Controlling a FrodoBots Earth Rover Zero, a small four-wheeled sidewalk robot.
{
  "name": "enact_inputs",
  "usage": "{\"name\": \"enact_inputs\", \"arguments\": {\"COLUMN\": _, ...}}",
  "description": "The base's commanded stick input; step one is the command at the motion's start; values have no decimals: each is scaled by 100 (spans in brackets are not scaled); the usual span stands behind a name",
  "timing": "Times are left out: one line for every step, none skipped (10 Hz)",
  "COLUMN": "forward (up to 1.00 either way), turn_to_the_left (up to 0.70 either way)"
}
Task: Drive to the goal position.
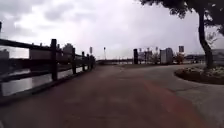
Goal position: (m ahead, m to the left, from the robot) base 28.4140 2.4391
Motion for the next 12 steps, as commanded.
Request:
{"name": "enact_inputs", "arguments": {"forward": 100, "turn_to_the_left": 0}}
{"name": "enact_inputs", "arguments": {"forward": 100, "turn_to_the_left": 0}}
{"name": "enact_inputs", "arguments": {"forward": 100, "turn_to_the_left": 0}}
{"name": "enact_inputs", "arguments": {"forward": 100, "turn_to_the_left": 0}}
{"name": "enact_inputs", "arguments": {"forward": 100, "turn_to_the_left": 0}}
{"name": "enact_inputs", "arguments": {"forward": 100, "turn_to_the_left": 0}}
{"name": "enact_inputs", "arguments": {"forward": 100, "turn_to_the_left": 0}}
{"name": "enact_inputs", "arguments": {"forward": 100, "turn_to_the_left": 15}}
{"name": "enact_inputs", "arguments": {"forward": 100, "turn_to_the_left": 31}}
{"name": "enact_inputs", "arguments": {"forward": 100, "turn_to_the_left": 23}}
{"name": "enact_inputs", "arguments": {"forward": 100, "turn_to_the_left": 0}}
{"name": "enact_inputs", "arguments": {"forward": 100, "turn_to_the_left": 0}}
